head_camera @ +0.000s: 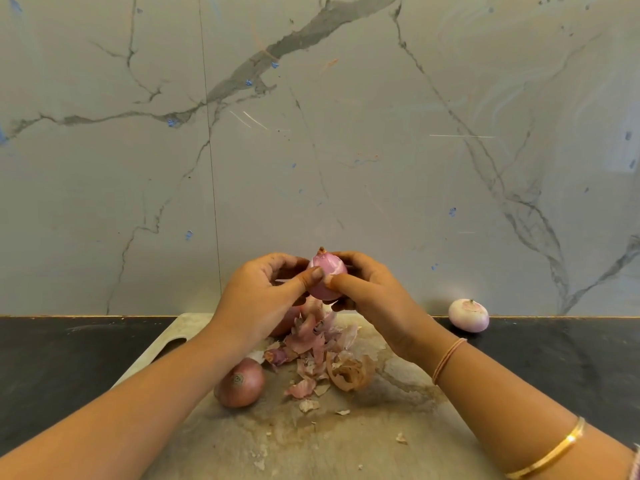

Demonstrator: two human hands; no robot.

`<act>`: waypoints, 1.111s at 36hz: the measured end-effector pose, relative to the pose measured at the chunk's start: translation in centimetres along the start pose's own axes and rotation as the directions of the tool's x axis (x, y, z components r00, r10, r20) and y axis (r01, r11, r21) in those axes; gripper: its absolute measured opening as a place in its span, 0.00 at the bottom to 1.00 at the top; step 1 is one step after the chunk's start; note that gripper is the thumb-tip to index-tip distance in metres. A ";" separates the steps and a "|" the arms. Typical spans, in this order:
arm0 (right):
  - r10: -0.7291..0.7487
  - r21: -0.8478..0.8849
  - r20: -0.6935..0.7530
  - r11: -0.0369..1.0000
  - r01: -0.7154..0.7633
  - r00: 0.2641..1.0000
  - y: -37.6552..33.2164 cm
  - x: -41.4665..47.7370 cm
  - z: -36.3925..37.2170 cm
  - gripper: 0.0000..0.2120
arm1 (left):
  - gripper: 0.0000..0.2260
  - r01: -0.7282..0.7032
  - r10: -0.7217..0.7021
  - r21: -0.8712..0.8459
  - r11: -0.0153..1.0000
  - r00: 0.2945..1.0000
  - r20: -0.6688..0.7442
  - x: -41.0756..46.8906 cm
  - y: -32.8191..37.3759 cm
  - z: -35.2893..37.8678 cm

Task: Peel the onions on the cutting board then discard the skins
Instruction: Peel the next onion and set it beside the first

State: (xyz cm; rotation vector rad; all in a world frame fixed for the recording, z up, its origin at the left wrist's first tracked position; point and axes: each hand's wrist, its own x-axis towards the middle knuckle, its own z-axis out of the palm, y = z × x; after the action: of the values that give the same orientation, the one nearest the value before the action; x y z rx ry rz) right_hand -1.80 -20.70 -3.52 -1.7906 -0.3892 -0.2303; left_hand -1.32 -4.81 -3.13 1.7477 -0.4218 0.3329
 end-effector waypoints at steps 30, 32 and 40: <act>0.050 0.320 0.052 0.945 -0.064 0.997 -1.1 -0.3 -1.5 0.30 | 0.08 -0.036 0.080 0.204 0.978 0.975 -0.208 2.2 -1.4 -2.7; 0.068 0.321 0.029 0.944 -0.074 0.997 -1.1 -0.2 -1.8 0.29 | 0.09 -0.044 0.086 0.250 0.967 0.984 -0.158 2.2 -1.6 -2.7; 0.152 0.241 0.034 0.958 -0.156 0.988 -0.6 -0.2 -1.4 0.14 | 0.23 -0.263 0.225 0.367 0.892 0.964 0.143 1.0 -1.1 -1.2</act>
State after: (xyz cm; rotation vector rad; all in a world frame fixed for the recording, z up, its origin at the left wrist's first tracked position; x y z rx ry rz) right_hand -2.17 -21.95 -2.73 -1.5718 -0.2737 -0.0560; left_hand 0.06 -3.54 -3.38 2.1042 -0.6874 0.5417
